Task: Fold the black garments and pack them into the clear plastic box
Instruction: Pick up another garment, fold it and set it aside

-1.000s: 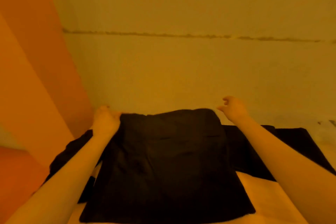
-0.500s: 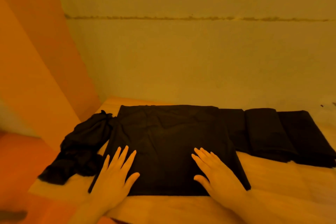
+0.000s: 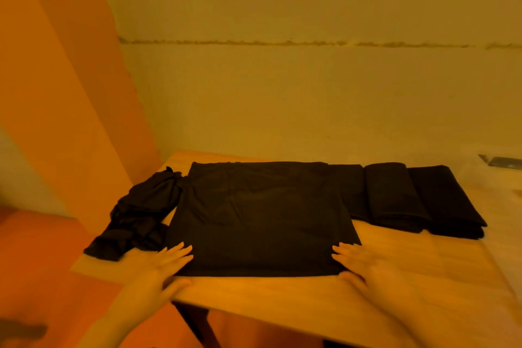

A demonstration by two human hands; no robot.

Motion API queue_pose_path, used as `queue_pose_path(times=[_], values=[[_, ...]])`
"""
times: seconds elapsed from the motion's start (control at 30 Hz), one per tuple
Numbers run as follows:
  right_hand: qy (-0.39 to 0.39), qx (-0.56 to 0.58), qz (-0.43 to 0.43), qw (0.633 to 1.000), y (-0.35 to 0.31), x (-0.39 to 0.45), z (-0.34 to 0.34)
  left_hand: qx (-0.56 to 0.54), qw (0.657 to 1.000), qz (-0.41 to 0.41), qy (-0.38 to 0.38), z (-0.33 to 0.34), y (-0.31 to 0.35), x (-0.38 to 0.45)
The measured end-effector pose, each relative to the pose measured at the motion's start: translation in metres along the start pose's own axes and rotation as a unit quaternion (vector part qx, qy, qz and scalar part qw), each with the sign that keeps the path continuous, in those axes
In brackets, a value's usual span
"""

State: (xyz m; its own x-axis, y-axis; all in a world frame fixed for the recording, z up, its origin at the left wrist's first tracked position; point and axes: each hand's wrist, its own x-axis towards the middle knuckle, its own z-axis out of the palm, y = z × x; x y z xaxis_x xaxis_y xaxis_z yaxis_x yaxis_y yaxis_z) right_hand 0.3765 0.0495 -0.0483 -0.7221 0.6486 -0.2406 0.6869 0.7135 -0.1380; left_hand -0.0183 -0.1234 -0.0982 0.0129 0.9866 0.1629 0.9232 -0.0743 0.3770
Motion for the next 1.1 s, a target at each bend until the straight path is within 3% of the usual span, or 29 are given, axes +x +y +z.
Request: queue_pose_path(times=[0.1,0.17,0.2,0.23,0.27,0.4,0.5,0.7,0.93,1.1], values=[[0.083,-0.058,-0.021,0.995,0.003,0.002,0.007,0.008,0.996,0.019,0.082,-0.004,0.003,0.003],[0.116,-0.079,-0.025,0.99,0.008,0.009,0.016,0.026,0.997,0.012,0.078,-0.008,0.005,0.001],[0.065,-0.056,-0.005,0.996,0.008,0.002,0.011,0.03,0.996,0.006,0.086,-0.008,0.004,-0.002],[0.096,-0.06,-0.006,0.994,0.006,-0.001,0.01,0.035,0.995,-0.005,0.09,-0.011,0.004,-0.004],[0.029,-0.065,-0.001,0.997,0.004,-0.003,0.008,0.043,0.993,-0.007,0.105,-0.01,0.002,-0.008],[0.076,0.045,0.057,0.994,0.008,-0.001,0.003,0.009,0.981,-0.081,0.176,-0.018,0.012,-0.006],[0.229,0.178,0.07,0.954,-0.001,0.0,-0.021,-0.057,0.961,-0.141,0.233,-0.036,0.022,0.012],[0.37,0.241,0.086,0.893,-0.004,0.035,-0.116,-0.08,0.933,-0.146,0.319,-0.117,0.049,0.085],[0.443,0.231,0.06,0.864,0.009,0.039,-0.216,0.03,0.93,-0.117,0.348,-0.202,0.066,0.143],[0.522,0.256,0.029,0.813,0.0,0.004,-0.264,0.006,0.897,-0.071,0.435,-0.241,0.1,0.139]])
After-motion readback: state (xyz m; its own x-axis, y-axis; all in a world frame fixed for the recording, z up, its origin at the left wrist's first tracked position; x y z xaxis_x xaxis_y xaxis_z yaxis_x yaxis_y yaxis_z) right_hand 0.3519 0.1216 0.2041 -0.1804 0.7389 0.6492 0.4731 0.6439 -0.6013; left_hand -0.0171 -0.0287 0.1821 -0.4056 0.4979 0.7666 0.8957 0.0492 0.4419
